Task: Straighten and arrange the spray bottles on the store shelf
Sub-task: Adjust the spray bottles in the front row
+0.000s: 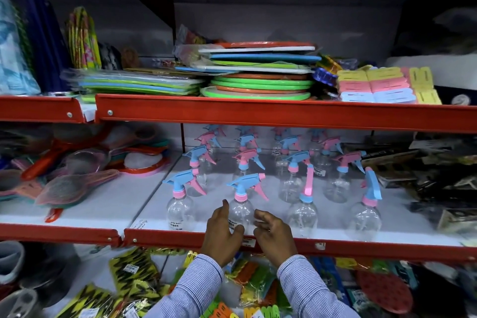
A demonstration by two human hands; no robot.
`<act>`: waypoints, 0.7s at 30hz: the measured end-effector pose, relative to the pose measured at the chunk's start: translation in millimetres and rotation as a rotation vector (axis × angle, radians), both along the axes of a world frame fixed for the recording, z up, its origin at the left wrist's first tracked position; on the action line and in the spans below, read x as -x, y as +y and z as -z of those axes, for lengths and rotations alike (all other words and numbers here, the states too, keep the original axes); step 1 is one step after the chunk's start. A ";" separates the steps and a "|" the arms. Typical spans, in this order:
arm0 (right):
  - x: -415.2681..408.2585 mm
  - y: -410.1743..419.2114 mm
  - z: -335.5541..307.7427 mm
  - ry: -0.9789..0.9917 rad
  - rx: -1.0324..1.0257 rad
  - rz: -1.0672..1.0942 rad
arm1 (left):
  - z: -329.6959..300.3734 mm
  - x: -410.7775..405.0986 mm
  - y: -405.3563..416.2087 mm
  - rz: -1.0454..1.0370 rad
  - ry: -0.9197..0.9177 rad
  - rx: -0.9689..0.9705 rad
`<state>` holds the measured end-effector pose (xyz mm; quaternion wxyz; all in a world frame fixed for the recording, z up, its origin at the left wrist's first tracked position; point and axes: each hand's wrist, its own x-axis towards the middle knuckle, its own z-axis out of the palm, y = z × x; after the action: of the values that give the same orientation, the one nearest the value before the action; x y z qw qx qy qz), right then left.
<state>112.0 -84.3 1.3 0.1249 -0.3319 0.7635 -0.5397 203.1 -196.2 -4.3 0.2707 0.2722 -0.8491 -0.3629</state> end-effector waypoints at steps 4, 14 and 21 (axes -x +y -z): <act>0.5 1.8 1.6 -0.012 0.012 -0.002 | 1.1 -3.5 -0.1 0.010 -0.014 -0.011; 1.4 50.9 8.5 0.178 0.263 0.343 | -0.4 -28.0 23.1 0.002 0.299 0.204; 32.2 93.7 14.8 0.183 0.322 0.516 | 1.6 -1.1 65.0 0.106 0.348 0.281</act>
<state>79.8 9.4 -13.5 -0.1395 -0.1898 0.7354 -0.6353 204.1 -131.2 -5.9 0.4288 0.1200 -0.8450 -0.2963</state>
